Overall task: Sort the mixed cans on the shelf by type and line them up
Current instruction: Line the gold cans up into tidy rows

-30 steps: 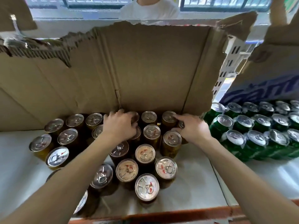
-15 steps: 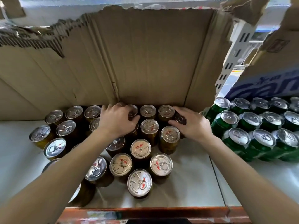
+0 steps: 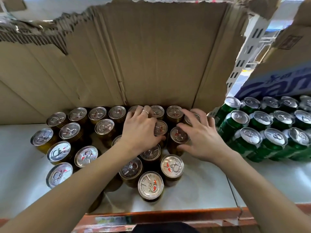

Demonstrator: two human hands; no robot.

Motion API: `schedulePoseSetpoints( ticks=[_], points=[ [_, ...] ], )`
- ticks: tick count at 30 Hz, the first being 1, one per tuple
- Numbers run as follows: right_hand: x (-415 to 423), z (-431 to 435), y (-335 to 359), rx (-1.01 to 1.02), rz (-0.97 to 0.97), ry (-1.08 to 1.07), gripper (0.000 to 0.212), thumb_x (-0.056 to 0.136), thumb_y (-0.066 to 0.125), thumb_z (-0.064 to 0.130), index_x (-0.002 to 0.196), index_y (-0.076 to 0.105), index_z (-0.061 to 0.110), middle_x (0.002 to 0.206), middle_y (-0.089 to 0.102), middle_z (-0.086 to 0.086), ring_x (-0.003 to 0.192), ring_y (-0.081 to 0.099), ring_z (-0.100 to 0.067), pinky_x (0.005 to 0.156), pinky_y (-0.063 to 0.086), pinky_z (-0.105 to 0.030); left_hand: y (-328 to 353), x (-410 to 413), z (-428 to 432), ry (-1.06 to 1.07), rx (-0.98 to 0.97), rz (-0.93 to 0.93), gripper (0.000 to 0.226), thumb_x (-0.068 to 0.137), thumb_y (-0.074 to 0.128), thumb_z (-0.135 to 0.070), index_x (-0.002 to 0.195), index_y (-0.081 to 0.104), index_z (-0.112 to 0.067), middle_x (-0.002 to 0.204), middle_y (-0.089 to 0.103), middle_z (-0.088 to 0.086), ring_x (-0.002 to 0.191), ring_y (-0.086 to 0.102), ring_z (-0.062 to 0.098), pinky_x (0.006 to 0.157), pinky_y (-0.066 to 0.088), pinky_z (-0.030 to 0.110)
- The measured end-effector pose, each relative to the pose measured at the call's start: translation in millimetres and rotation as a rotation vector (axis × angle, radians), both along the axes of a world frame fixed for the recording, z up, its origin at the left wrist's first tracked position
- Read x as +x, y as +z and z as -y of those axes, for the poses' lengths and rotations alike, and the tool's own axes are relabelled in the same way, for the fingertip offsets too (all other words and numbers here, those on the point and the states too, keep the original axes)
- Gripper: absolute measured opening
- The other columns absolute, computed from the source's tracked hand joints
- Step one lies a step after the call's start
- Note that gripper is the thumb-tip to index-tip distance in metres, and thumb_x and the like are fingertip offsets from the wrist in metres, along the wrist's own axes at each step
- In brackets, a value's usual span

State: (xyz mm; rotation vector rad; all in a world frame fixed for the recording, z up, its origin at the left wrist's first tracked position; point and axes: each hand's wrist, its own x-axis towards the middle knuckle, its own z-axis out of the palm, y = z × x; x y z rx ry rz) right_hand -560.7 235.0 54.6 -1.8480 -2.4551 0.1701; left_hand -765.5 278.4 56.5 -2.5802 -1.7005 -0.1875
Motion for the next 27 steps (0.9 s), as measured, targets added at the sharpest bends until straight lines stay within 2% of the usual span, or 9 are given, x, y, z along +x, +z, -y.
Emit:
schedulePoseSetpoints(
  ticks=[5, 10, 12, 15, 18, 22, 24, 27],
  points=[
    [-4, -9, -1, 0.005, 0.051, 0.017, 0.059, 0.078, 0.069, 0.043, 0.126, 0.051, 0.013, 0.157, 0.009, -0.003, 0.142, -0.001, -0.025, 0.109, 0.022, -0.060, -2, 4, 2, -0.013, -0.061, 0.013, 0.051, 0.082, 0.066, -0.059, 0.124, 0.063, -0.030, 0.135, 0.056, -0.001, 0.135, 0.039, 0.025, 0.105, 0.032, 0.045],
    [-4, -18, 0, 0.023, -0.010, -0.047, 0.058, 0.078, 0.067, 0.031, 0.132, 0.049, 0.017, 0.151, 0.011, 0.000, 0.139, 0.004, -0.025, 0.110, 0.023, -0.063, -5, 10, 5, -0.017, -0.060, 0.073, 0.037, 0.086, 0.065, -0.051, 0.119, 0.065, -0.035, 0.130, 0.060, -0.002, 0.130, 0.043, 0.025, 0.103, 0.031, 0.043],
    [-5, -15, -2, 0.016, -0.037, -0.087, 0.064, 0.080, 0.068, 0.033, 0.139, 0.045, 0.021, 0.152, 0.010, 0.001, 0.139, 0.003, -0.023, 0.111, 0.020, -0.063, -7, 11, 8, -0.025, -0.050, 0.099, 0.033, 0.088, 0.064, -0.050, 0.118, 0.065, -0.035, 0.129, 0.060, -0.002, 0.128, 0.044, 0.024, 0.103, 0.031, 0.042],
    [-9, -1, -5, 0.058, -0.087, -0.121, 0.071, 0.084, 0.068, 0.041, 0.147, 0.037, 0.028, 0.154, 0.015, 0.002, 0.139, 0.006, -0.023, 0.112, 0.020, -0.059, -6, -5, 14, 0.010, -0.027, 0.197, 0.042, 0.090, 0.060, -0.055, 0.124, 0.063, -0.031, 0.133, 0.058, -0.003, 0.130, 0.045, 0.023, 0.104, 0.031, 0.043],
    [-18, 11, 0, 0.066, -0.224, -0.143, 0.060, 0.090, 0.063, 0.044, 0.144, 0.040, 0.033, 0.151, 0.024, 0.008, 0.141, 0.009, -0.018, 0.114, 0.015, -0.054, -1, -42, 14, 0.127, 0.017, 0.297, 0.047, 0.089, 0.060, -0.058, 0.123, 0.066, -0.026, 0.129, 0.061, -0.002, 0.126, 0.049, 0.024, 0.103, 0.033, 0.045],
    [-39, 17, 7, 0.058, -0.241, -0.010, 0.049, 0.093, 0.061, 0.037, 0.140, 0.048, 0.032, 0.144, 0.041, 0.013, 0.135, 0.017, -0.009, 0.111, 0.015, -0.046, 6, -87, 13, 0.101, -0.168, 0.193, 0.036, 0.090, 0.057, -0.056, 0.120, 0.062, -0.037, 0.126, 0.061, -0.006, 0.126, 0.050, 0.022, 0.106, 0.032, 0.048],
    [-52, 14, 10, 0.050, -0.236, 0.044, 0.046, 0.093, 0.060, 0.035, 0.138, 0.050, 0.031, 0.142, 0.043, 0.015, 0.133, 0.020, -0.009, 0.108, 0.017, -0.042, 7, -95, 15, 0.035, -0.275, 0.112, 0.044, 0.092, 0.053, -0.052, 0.135, 0.050, -0.040, 0.133, 0.058, -0.008, 0.130, 0.048, 0.020, 0.112, 0.028, 0.050],
    [-73, 4, 15, 0.033, -0.210, 0.059, 0.042, 0.095, 0.057, 0.036, 0.137, 0.050, 0.033, 0.142, 0.045, 0.016, 0.133, 0.023, -0.010, 0.107, 0.019, -0.043, 7, -101, 21, -0.045, -0.322, 0.037, 0.061, 0.092, 0.049, -0.052, 0.149, 0.032, -0.037, 0.140, 0.053, -0.006, 0.135, 0.045, 0.022, 0.116, 0.020, 0.056]
  ],
)
